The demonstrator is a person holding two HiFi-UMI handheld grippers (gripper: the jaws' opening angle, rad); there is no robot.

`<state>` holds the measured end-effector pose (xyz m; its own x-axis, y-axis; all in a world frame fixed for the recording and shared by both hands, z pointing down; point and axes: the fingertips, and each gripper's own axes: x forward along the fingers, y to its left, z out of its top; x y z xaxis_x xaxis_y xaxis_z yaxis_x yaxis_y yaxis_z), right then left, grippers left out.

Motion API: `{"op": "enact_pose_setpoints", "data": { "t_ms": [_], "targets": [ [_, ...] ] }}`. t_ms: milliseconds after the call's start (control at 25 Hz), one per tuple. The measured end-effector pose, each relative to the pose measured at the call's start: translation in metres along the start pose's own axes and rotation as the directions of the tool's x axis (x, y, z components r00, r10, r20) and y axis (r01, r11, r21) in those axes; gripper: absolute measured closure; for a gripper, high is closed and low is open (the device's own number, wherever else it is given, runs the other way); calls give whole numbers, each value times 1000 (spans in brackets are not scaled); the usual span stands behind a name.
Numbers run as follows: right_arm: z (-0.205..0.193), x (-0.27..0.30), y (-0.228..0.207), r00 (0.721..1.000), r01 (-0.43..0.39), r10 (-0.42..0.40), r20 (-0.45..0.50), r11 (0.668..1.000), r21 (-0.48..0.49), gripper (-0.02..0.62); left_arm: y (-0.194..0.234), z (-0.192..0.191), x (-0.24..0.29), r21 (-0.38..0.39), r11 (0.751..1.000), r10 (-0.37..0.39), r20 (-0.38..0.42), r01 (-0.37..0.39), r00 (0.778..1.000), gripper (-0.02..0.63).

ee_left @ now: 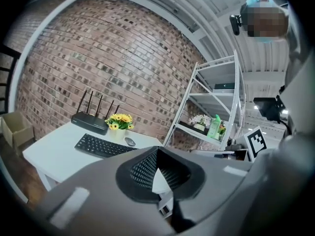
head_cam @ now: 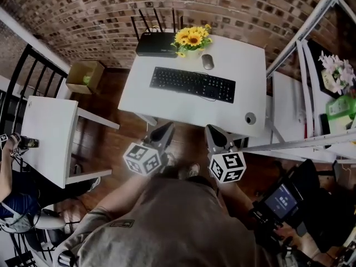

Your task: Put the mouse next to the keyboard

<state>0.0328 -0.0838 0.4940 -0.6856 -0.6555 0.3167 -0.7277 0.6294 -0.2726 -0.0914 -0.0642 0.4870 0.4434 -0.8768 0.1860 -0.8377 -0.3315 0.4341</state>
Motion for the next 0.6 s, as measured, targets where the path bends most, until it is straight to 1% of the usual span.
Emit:
{"op": "enact_pose_setpoints", "data": {
  "t_ms": [120,240,360,520,600],
  "targets": [
    [7,19,-15,1000,25,-25,-5,1000,2,584,12,8,21,4,1000,-20,-5,20,1000,611],
    [17,47,-28,998,57,-57,-11,998,2,584,34,20,44,4,999,-41,-7,41,999,611],
    [34,77,-37,995,101,-101,-8,995,-5,584,61,40,68,-14,997,-70,-4,70,998,611],
    [54,112,-47,987,159,-159,-12,987,-12,584,88,65,95,-13,993,-121,-6,121,993,611],
    [59,124,-51,983,181,-181,-15,984,-8,584,97,72,106,-12,990,-140,-14,140,990,611]
  ]
}}
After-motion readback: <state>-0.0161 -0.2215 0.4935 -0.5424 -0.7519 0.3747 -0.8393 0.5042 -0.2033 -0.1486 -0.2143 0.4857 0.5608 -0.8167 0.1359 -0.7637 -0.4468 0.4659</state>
